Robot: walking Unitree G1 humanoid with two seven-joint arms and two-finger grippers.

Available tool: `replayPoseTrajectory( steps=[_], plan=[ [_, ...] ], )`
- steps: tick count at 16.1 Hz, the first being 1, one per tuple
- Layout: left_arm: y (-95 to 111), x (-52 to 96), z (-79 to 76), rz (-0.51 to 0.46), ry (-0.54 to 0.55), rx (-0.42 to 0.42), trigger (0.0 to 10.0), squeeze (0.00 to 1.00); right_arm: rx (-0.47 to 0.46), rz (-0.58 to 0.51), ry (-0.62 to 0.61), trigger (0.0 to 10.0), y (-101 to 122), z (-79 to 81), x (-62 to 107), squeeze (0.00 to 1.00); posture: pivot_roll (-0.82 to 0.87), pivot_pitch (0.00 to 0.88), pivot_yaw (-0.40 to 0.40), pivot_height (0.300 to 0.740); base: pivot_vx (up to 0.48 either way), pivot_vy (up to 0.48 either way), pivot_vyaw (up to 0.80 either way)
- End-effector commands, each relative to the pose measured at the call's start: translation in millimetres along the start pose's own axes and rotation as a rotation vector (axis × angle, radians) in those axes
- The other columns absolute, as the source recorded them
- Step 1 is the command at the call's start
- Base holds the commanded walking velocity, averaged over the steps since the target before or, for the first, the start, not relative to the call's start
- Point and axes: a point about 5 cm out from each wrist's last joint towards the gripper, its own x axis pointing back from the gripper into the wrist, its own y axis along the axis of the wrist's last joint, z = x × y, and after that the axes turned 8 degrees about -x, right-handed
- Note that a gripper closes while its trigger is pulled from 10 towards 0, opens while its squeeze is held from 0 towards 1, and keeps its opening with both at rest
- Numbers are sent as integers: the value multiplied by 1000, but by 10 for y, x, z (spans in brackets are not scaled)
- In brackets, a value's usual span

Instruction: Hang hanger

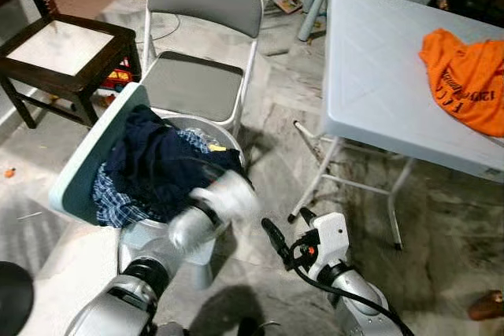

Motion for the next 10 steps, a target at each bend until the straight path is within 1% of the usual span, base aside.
replayPoseTrajectory(
  steps=[1,2,3,4,5,6,7,8,9,10],
  plan=[
    [-136,26,90,118,100,203,10000,1000,15,10,-2,10000,7,-37,42,0,213,160,-199,740,0,0,0],
    [-194,40,161,162,165,308,10000,1000,17,12,3,10000,8,-36,44,0,213,160,-201,740,0,0,0],
    [-187,54,211,141,193,339,10000,1000,19,13,6,10000,14,-35,45,0,219,163,-212,740,0,0,0],
    [-219,91,246,155,240,424,10000,1000,21,17,11,10000,15,-36,41,0,219,163,-212,740,0,0,0],
    [-288,150,233,201,267,535,10000,1000,24,21,17,10000,15,-42,41,0,230,169,-217,740,0,0,0],
    [-321,190,217,219,272,584,10000,1000,25,23,19,10000,13,-43,38,0,232,169,-218,740,0,0,0],
    [-403,301,189,270,290,671,10000,1000,25,26,24,10000,11,-41,25,0,240,175,-220,740,0,0,0],
    [-421,346,196,279,296,695,10000,1000,23,27,30,10000,11,-30,13,0,241,176,-219,740,0,0,0],
    [-435,395,237,282,319,704,10000,1000,21,30,35,10000,4,-13,2,0,247,180,-218,740,0,0,0],
    [-428,415,306,276,347,692,10000,1000,19,30,38,10000,-2,-2,-3,0,249,181,-216,740,0,0,0]
  ],
)
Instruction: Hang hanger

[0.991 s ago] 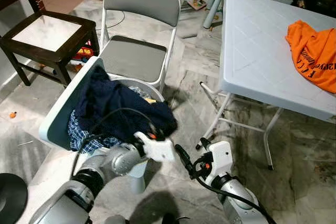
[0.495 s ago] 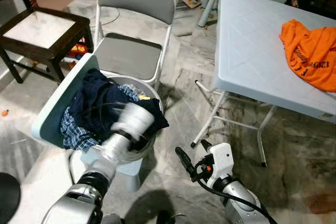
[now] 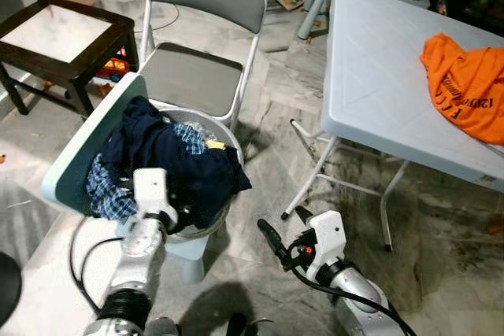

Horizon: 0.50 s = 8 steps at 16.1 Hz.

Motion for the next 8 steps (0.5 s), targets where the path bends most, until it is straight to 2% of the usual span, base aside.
replayPoseTrajectory(
  steps=[1,3,4,5,7,8],
  plan=[
    [55,2,6,-15,15,-1,10000,1000,-3,27,-12,10000,-48,-37,28,0,253,183,-211,740,0,0,0],
    [112,13,71,-19,44,-12,10000,1000,-5,29,-11,10000,-57,-28,23,0,252,181,-208,740,0,0,0],
    [178,25,138,-49,66,-75,10000,1000,-7,29,-14,10000,-65,-28,30,0,250,180,-203,740,0,0,0],
    [208,26,146,-67,56,-105,10000,1000,-8,27,-17,10000,-66,-33,35,0,249,178,-199,740,0,0,0],
    [204,27,148,-37,67,-75,10000,1000,-8,26,-21,10000,-64,-37,38,0,248,178,-196,740,0,0,0],
    [199,47,62,-27,19,-30,10000,1000,-7,28,-22,10000,-69,-40,44,0,248,178,-196,740,0,0,0]
  ],
)
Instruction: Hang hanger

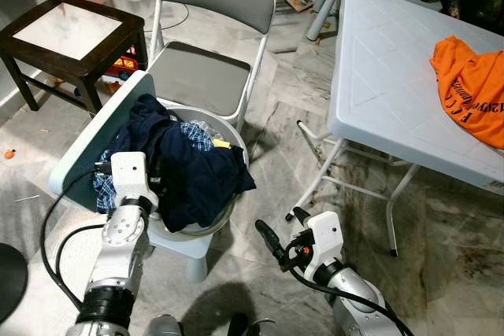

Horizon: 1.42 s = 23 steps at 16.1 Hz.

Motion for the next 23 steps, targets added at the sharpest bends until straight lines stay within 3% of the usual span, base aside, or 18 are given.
replayPoseTrajectory(
  steps=[1,5,9,10,14,17,18,19,23],
  plan=[
    [-51,40,-113,28,-52,21,10000,1000,0,22,-18,10000,-48,-47,49,0,251,179,-195,740,0,0,0],
    [-256,156,-116,151,-40,47,10000,1000,2,25,-15,10000,-54,-48,40,0,257,177,-195,740,0,0,0],
    [-274,129,-7,189,40,5,10000,1000,4,29,-11,10000,-56,-53,40,0,257,175,-196,740,0,0,0],
    [-243,124,11,173,47,-11,10000,0,4,29,-12,10000,-56,-55,42,0,251,174,-196,740,0,0,0],
    [-155,103,80,138,81,-60,10000,0,2,30,-19,10000,-62,-65,57,0,251,177,-194,740,0,0,0],
    [-305,62,-108,242,-9,23,10000,0,-7,31,5,10000,-65,-28,47,0,250,179,-194,740,0,0,0],
    [-321,40,-153,254,-29,36,7490,0,-8,32,13,10000,-65,-19,48,0,249,177,-195,740,0,0,0],
    [-336,11,-187,268,-35,53,0,0,-8,31,15,10000,-62,-14,50,0,247,176,-192,740,0,0,0],
    [-312,-127,-203,278,-57,65,0,0,-72,31,176,10000,12,153,116,0,236,176,-179,740,0,0,0]
  ],
)
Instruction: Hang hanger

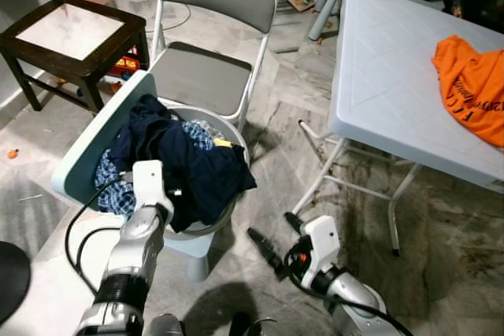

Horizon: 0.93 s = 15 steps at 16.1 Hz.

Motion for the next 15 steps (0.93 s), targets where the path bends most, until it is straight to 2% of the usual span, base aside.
replayPoseTrajectory(
  steps=[1,2,3,5,6,7,9,10,12,13,15],
  plan=[
    [-51,-6,-42,17,-14,8,0,0,-11,22,28,10000,-4,-7,61,0,236,176,-179,740,0,0,0],
    [10,-24,-48,-16,-21,-26,0,0,-5,31,19,10000,-14,-37,81,0,228,173,-170,740,0,0,0],
    [139,-54,-83,-86,-38,-101,0,0,8,39,-2,10000,-22,-82,104,0,229,173,-169,740,0,0,0],
    [290,-93,-129,-159,-55,-189,0,0,0,42,-5,10000,-18,-86,114,0,230,173,-169,740,0,0,0],
    [424,-130,-177,-212,-63,-261,0,0,-2,42,-3,10000,-25,-73,105,0,233,174,-169,740,0,0,0],
    [568,-168,-217,-253,-64,-300,0,0,-4,43,1,10000,-24,-54,90,0,231,174,-170,740,0,0,0],
    [719,-204,-287,-296,-87,-352,0,0,-7,44,6,10000,-18,-34,76,0,229,174,-171,740,0,0,0],
    [792,-225,-389,-319,-135,-422,0,0,-8,44,6,10000,-19,-30,71,0,225,174,-168,740,0,0,0],
    [829,-219,-554,-363,-223,-539,0,0,-9,42,-5,10000,-20,-38,78,0,221,174,-165,740,0,0,0],
    [831,-205,-657,-385,-280,-623,0,0,-7,41,-11,10000,-19,-42,83,0,217,174,-162,740,0,0,0],
    [740,-144,-898,-413,-464,-811,0,0,-9,38,-20,10000,-20,-43,88,0,213,175,-161,740,0,0,0]
  ],
)
